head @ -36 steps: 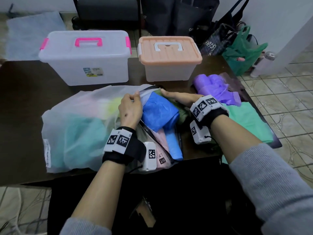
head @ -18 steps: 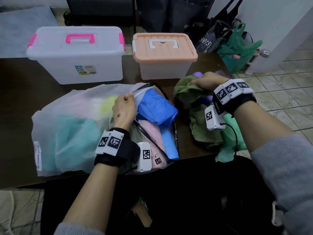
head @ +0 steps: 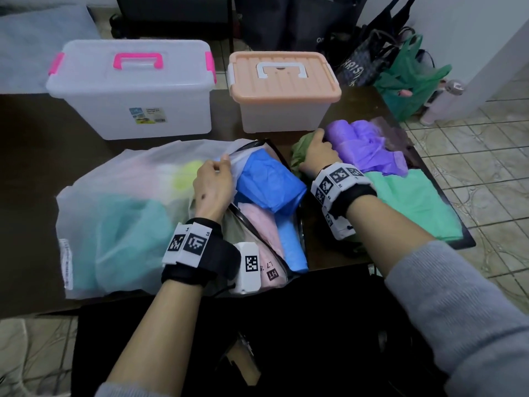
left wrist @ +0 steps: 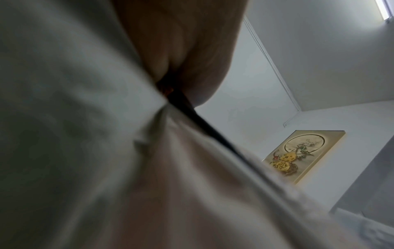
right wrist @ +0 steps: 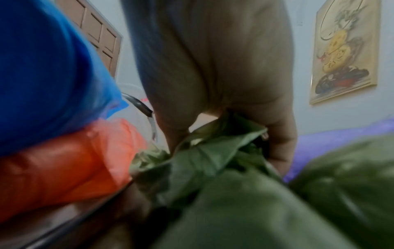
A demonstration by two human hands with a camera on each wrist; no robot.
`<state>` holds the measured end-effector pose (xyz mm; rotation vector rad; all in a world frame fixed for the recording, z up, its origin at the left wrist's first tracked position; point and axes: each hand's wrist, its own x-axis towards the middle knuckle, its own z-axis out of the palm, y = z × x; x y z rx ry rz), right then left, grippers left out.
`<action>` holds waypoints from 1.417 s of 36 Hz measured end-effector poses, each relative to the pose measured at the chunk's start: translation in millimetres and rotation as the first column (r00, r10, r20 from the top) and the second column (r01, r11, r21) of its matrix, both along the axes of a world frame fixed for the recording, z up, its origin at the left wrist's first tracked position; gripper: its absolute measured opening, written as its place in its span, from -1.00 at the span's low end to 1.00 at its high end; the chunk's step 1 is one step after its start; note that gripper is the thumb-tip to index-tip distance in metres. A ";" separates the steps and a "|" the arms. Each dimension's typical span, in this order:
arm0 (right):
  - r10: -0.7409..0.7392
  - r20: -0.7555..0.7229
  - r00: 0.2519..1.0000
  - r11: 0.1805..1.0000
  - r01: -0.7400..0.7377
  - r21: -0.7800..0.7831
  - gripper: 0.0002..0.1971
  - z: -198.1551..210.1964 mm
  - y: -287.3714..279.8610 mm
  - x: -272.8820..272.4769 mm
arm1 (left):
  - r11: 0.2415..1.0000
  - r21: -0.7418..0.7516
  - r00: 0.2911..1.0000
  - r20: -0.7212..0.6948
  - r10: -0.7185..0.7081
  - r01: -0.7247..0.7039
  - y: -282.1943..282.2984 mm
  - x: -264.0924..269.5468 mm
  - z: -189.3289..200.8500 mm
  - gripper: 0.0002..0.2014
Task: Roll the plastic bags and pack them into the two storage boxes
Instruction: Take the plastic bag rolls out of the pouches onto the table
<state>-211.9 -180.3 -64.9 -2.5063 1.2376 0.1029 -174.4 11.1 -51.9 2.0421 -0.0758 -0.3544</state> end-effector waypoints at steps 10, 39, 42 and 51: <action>-0.046 -0.045 0.998 0.954 0.030 -0.298 -0.63 1.7 -26.4 11.2 | 1.000 0.003 1.000 0.004 -0.003 0.003 -0.5 1.0 -2.1 -0.66; 0.396 -0.048 0.917 0.905 -0.380 0.193 -0.62 45.4 74.6 -21.6 | 0.998 0.065 0.999 0.038 -0.026 0.024 -1.1 3.7 -5.4 -0.55; 0.380 -0.047 0.924 0.920 -0.372 0.123 -0.56 45.8 77.7 -26.4 | 0.998 0.060 0.999 0.037 -0.011 0.009 -0.8 4.9 -7.7 -0.55; 0.094 0.325 0.941 0.967 -0.164 0.196 -0.62 60.8 46.1 -78.8 | 1.000 0.027 0.999 0.044 -0.004 0.003 -0.4 8.3 -14.4 -0.52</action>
